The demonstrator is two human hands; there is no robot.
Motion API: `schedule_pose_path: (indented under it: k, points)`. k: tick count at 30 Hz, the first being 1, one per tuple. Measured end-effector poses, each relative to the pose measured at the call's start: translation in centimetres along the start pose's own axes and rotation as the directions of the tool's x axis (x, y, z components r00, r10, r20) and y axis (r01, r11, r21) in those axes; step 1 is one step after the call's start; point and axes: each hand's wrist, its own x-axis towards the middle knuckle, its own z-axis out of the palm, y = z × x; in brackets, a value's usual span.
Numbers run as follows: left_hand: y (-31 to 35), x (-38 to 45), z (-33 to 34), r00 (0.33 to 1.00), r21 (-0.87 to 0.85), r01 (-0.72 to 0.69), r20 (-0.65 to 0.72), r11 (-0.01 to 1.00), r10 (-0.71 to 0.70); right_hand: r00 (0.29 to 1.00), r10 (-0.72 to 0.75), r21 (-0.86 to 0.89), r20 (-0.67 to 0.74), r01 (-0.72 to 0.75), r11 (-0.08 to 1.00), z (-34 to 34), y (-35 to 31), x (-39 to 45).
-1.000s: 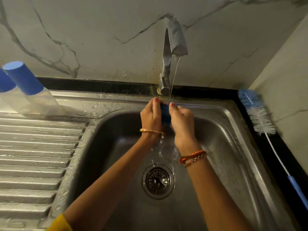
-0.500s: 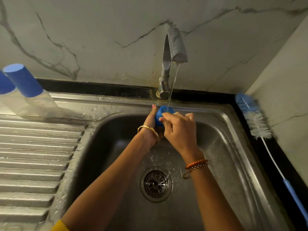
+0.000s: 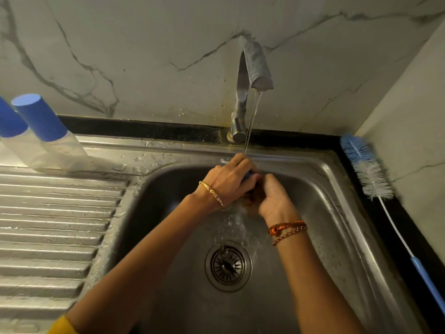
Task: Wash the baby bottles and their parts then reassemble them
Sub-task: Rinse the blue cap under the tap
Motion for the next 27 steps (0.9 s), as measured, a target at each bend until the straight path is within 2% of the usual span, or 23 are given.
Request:
schedule_pose_path:
  k: [1,3,4,5,6,7,8,9,10,11,12,14,16,17,20,22,25,26,27]
  points:
    - [-0.3,-0.4,0.2,0.998,-0.077,0.024,-0.052,0.997,-0.028,1.0,0.005,-0.007,0.026,-0.005,1.0,0.1,-0.2,0.0]
    - [-0.3,-1.0,0.9,0.969,-0.311,0.147,-0.147,0.939,-0.201,0.993,-0.069,-0.026,0.094,0.072,0.997,0.2,-0.4,0.0]
    - [0.0,-1.1,1.3,0.929,-0.488,0.217,-0.162,0.845,-0.332,0.978,-0.15,-0.095,0.145,0.164,0.982,0.3,-0.3,0.0]
    - [0.5,-1.0,1.5,0.87,-0.677,0.273,-0.129,0.683,-0.476,0.951,-0.224,-0.212,0.213,0.269,0.94,0.6,-0.1,-0.3]
    - [1.2,-0.7,1.6,0.796,-0.834,0.317,-0.025,0.451,-0.605,0.916,-0.299,-0.372,0.268,0.385,0.845,0.7,0.2,-0.6]
    - [1.6,-0.4,1.5,0.701,-0.921,0.341,0.118,0.186,-0.703,0.866,-0.397,-0.549,0.304,0.5,0.67,0.7,0.4,-0.8]
    - [1.9,-0.1,1.3,0.598,-0.938,0.339,0.271,-0.068,-0.754,0.778,-0.529,-0.71,0.34,0.581,0.398,0.4,0.5,-0.8]
    - [2.1,0.1,0.8,0.503,-0.906,0.31,0.413,-0.288,-0.759,0.65,-0.647,-0.801,0.398,0.59,0.101,0.1,0.5,-0.8]
    - [2.3,0.1,0.2,0.432,-0.852,0.285,0.524,-0.44,-0.734,0.536,-0.711,-0.822,0.455,0.56,-0.104,-0.2,0.4,-1.0]
    - [2.4,0.1,-0.2,0.395,-0.803,0.283,0.596,-0.525,-0.699,0.471,-0.732,-0.814,0.491,0.548,-0.194,-0.3,0.2,-1.2]
    - [2.6,0.0,-0.7,0.383,-0.767,0.29,0.641,-0.572,-0.665,0.467,-0.726,-0.803,0.505,0.563,-0.196,-0.4,0.1,-1.3]
    - [2.7,-0.2,-1.2,0.396,-0.739,0.285,0.671,-0.611,-0.627,0.52,-0.687,-0.765,0.507,0.638,-0.082,-0.5,0.2,-1.3]
    - [2.2,-0.3,-1.4,0.402,-0.74,0.315,0.672,-0.595,-0.622,0.527,-0.687,-0.701,0.5,0.712,0.035,-0.7,0.4,-1.3]
    - [2.0,-0.2,-1.4,0.4,-0.738,0.353,0.675,-0.576,-0.62,0.505,-0.705,-0.673,0.497,0.737,0.053,-0.9,0.5,-1.4]
    - [1.6,-0.1,-1.1,0.371,-0.718,0.475,0.688,-0.509,-0.624,0.422,-0.782,-0.657,0.459,0.754,0.022,-1.2,0.7,-1.5]
    - [1.5,-0.1,-0.7,0.361,-0.716,0.496,0.685,-0.491,-0.634,0.419,-0.799,-0.674,0.431,0.738,0.023,-1.2,0.9,-1.5]
    - [1.3,-0.7,0.2,0.243,-0.726,0.524,0.629,-0.446,-0.738,0.451,-0.785,-0.738,0.424,0.674,-0.011,-1.5,1.2,-1.6]
    - [1.2,-1.0,0.4,0.213,-0.731,0.519,0.613,-0.443,-0.761,0.432,-0.802,-0.724,0.412,0.69,-0.001,-1.6,1.3,-1.6]
    - [1.1,-1.4,0.5,0.204,-0.735,0.506,0.611,-0.452,-0.765,0.38,-0.838,-0.693,0.391,0.721,0.004,-1.5,1.4,-1.8]
